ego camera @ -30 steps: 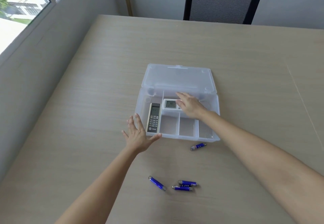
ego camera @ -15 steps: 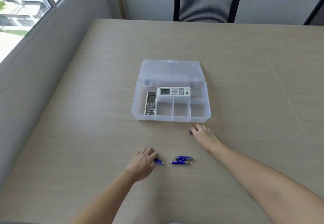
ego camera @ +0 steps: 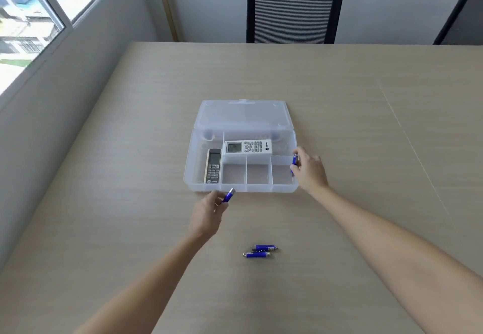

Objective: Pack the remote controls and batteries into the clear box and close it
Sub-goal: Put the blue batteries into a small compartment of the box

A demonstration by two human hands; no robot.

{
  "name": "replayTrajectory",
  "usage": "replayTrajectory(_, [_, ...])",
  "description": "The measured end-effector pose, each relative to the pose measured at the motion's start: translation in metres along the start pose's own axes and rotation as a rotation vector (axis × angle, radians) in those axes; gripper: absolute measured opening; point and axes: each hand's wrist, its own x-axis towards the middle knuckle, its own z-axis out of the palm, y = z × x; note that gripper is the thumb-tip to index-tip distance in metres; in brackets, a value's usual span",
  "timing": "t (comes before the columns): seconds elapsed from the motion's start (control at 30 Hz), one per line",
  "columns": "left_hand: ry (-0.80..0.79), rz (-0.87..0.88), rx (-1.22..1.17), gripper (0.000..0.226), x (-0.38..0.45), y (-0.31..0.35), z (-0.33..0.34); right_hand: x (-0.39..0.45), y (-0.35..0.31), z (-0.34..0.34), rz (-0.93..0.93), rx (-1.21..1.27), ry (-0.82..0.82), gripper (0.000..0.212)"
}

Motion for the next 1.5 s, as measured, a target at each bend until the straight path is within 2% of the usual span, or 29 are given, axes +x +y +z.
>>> replayTrajectory(0.07, [-0.012, -0.055, -0.042, 0.029, 0.019, 0.024, 0.001, 0.013, 0.003, 0.006, 0.025, -0.159, -0.135, 0.020])
replayTrajectory(0.17, [-0.106, -0.039, -0.033, 0.045, 0.046, 0.055, 0.008, 0.024, 0.007, 0.012, -0.120, -0.452, -0.296, 0.016])
replayTrajectory(0.23, [-0.157, -0.021, -0.055, 0.051, 0.063, 0.071, 0.016, 0.032, 0.012, 0.015, -0.254, -0.593, -0.265, 0.019])
replayTrajectory(0.33, [-0.190, -0.009, -0.033, 0.045, 0.089, 0.088, 0.033, 0.037, 0.025, 0.019, -0.372, -0.718, -0.178, 0.023])
replayTrajectory(0.43, [-0.204, 0.038, 0.001, 0.035, 0.108, 0.104, 0.052, 0.034, 0.039, 0.021, -0.368, -0.386, -0.033, 0.012])
replayTrajectory(0.47, [-0.214, 0.049, 0.004, 0.033, 0.113, 0.109, 0.059, 0.030, 0.040, 0.020, -0.310, -0.225, 0.008, 0.020])
replayTrajectory(0.5, [-0.225, 0.062, 0.022, 0.031, 0.117, 0.113, 0.067, 0.024, 0.040, 0.016, -0.217, -0.062, 0.028, 0.027])
replayTrajectory(0.57, [-0.226, 0.107, 0.157, 0.030, 0.125, 0.116, 0.084, 0.014, 0.041, 0.010, -0.013, 0.217, 0.012, 0.029])
replayTrajectory(0.67, [-0.179, 0.209, 0.504, 0.024, 0.133, 0.111, 0.104, 0.009, 0.045, 0.009, 0.243, 0.416, -0.076, 0.022])
replayTrajectory(0.77, [-0.177, 0.286, 0.802, 0.017, 0.134, 0.107, 0.111, 0.011, 0.047, 0.009, 0.299, 0.467, -0.071, 0.019])
replayTrajectory(0.9, [-0.165, 0.362, 0.983, 0.016, 0.131, 0.109, 0.112, 0.013, 0.050, 0.010, 0.348, 0.521, -0.123, 0.020])
replayTrajectory(1.0, [-0.152, 0.418, 0.861, 0.021, 0.122, 0.108, 0.101, -0.001, 0.045, 0.011, 0.325, 0.443, -0.058, 0.030])
replayTrajectory(1.07, [-0.125, 0.496, 0.642, 0.022, 0.105, 0.101, 0.081, -0.025, 0.041, 0.014, 0.166, 0.356, 0.102, 0.031])
replayTrajectory(1.13, [-0.191, 0.620, 0.496, 0.013, 0.074, 0.083, 0.058, -0.055, 0.036, 0.017, -0.030, 0.290, 0.150, 0.018])
replayTrajectory(1.2, [-0.396, 0.621, 0.467, 0.012, 0.035, 0.056, 0.041, -0.081, 0.035, 0.022, -0.167, 0.230, -0.025, 0.007])
replayTrajectory(1.27, [-0.611, 0.485, 0.547, 0.020, 0.002, 0.030, 0.036, -0.099, 0.035, 0.027, -0.219, 0.171, -0.303, 0.007])
replayTrajectory(1.3, [-0.671, 0.423, 0.600, 0.023, -0.011, 0.021, 0.037, -0.106, 0.034, 0.030, -0.228, 0.140, -0.426, 0.006])
replayTrajectory(1.4, [-0.691, 0.305, 0.677, 0.027, -0.038, 0.008, 0.047, -0.118, 0.027, 0.039, -0.211, 0.040, -0.657, 0.019])
replayTrajectory(1.5, [-0.625, 0.281, 0.742, 0.024, -0.049, 0.006, 0.054, -0.126, 0.014, 0.048, -0.201, -0.072, -0.760, 0.029])
